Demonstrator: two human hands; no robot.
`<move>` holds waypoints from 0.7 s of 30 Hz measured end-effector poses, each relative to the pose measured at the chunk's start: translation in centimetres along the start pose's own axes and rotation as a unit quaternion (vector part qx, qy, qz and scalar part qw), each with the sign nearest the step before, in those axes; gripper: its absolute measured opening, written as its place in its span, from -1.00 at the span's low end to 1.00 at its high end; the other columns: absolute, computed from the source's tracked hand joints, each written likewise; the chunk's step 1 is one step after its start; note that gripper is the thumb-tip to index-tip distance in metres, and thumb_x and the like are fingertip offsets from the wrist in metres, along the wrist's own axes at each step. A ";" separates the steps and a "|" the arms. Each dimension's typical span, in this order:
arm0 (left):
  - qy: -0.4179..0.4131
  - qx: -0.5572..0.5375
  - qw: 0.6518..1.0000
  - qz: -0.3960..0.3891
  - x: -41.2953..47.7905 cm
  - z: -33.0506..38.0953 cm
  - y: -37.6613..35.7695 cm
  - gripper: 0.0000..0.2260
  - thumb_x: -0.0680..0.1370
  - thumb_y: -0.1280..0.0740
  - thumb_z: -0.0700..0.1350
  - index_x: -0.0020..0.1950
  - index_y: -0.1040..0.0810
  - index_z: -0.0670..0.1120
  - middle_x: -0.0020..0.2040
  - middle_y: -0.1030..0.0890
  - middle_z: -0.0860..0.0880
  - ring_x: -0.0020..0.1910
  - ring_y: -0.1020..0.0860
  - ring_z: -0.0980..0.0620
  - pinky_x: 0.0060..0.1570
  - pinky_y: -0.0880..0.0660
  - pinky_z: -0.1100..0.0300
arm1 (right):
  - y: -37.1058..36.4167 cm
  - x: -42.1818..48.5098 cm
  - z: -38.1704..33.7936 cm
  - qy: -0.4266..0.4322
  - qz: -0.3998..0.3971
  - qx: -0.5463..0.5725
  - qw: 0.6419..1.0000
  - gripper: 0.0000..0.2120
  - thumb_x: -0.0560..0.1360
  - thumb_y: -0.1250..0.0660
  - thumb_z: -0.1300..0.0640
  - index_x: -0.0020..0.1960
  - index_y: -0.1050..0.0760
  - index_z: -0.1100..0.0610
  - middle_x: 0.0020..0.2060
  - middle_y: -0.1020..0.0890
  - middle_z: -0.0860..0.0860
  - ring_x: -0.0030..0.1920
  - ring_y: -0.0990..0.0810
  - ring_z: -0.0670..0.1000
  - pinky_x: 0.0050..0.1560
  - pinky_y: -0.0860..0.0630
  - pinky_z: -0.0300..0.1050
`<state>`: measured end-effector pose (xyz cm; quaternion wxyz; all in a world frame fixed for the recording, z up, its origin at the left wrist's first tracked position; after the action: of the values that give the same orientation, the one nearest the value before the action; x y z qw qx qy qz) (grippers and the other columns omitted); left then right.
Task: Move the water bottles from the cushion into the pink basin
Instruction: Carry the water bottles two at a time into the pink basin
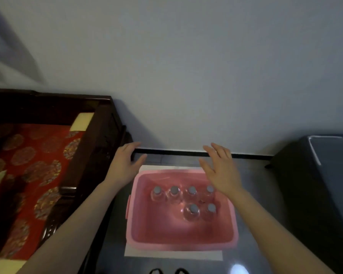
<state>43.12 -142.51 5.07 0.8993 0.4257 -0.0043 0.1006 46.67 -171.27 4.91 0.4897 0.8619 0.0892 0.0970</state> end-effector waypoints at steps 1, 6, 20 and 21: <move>0.002 -0.003 1.000 0.017 -0.2 0.2 1.5 -0.58 0.53 -0.38 -0.06 0.36 -0.46 -0.14 0.28 -0.53 -0.11 0.30 -0.43 -0.11 0.23 -0.27 0.21 | 0.7 0.5 -0.9 0.013 0.005 -0.002 1.000 -0.54 0.59 -0.19 -0.07 0.42 -0.38 0.10 0.44 -0.35 0.11 0.45 -0.22 0.12 0.42 -0.23 0.08; 0.031 -0.006 0.991 0.131 -5.0 -0.3 10.4 -0.57 0.54 -0.35 -0.01 0.39 -0.42 -0.06 0.32 -0.51 -0.05 0.32 -0.43 -0.06 0.26 -0.30 0.13 | 2.2 1.7 -7.5 0.089 0.009 0.013 0.996 -0.54 0.60 -0.14 -0.10 0.44 -0.34 0.07 0.47 -0.30 0.08 0.47 -0.17 0.08 0.42 -0.23 0.07; 0.256 -0.267 0.840 0.396 -34.8 -11.6 31.4 -0.82 0.49 -0.41 0.06 0.08 -0.57 0.15 0.08 -0.66 0.04 0.08 -0.61 0.03 0.07 -0.53 0.02 | -6.1 -5.1 -33.0 0.121 -0.209 0.333 0.911 -0.82 0.52 -0.34 0.03 0.11 -0.49 -0.12 0.07 -0.55 -0.14 0.12 -0.53 -0.08 -0.04 -0.43 -0.18; 0.262 -0.274 0.829 0.411 -37.6 -12.6 32.3 -0.84 0.49 -0.42 0.02 0.06 -0.58 0.15 0.07 -0.66 0.00 0.06 -0.61 0.01 0.06 -0.53 0.02 | -7.4 -6.6 -34.9 0.120 -0.225 0.337 0.906 -0.83 0.51 -0.36 0.03 0.09 -0.50 -0.13 0.08 -0.55 -0.14 0.12 -0.53 -0.09 -0.01 -0.43 -0.15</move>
<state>-0.66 -119.57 18.18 0.8220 0.0779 0.0300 0.5634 30.97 -140.30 15.50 0.1644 0.9145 0.3662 0.0513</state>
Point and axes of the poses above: each hand's wrist, its own x-axis towards the middle knuckle, its own y-axis out of the back of the hand, z = x × y, the point moved 3 cm from there along x, towards the middle knuckle
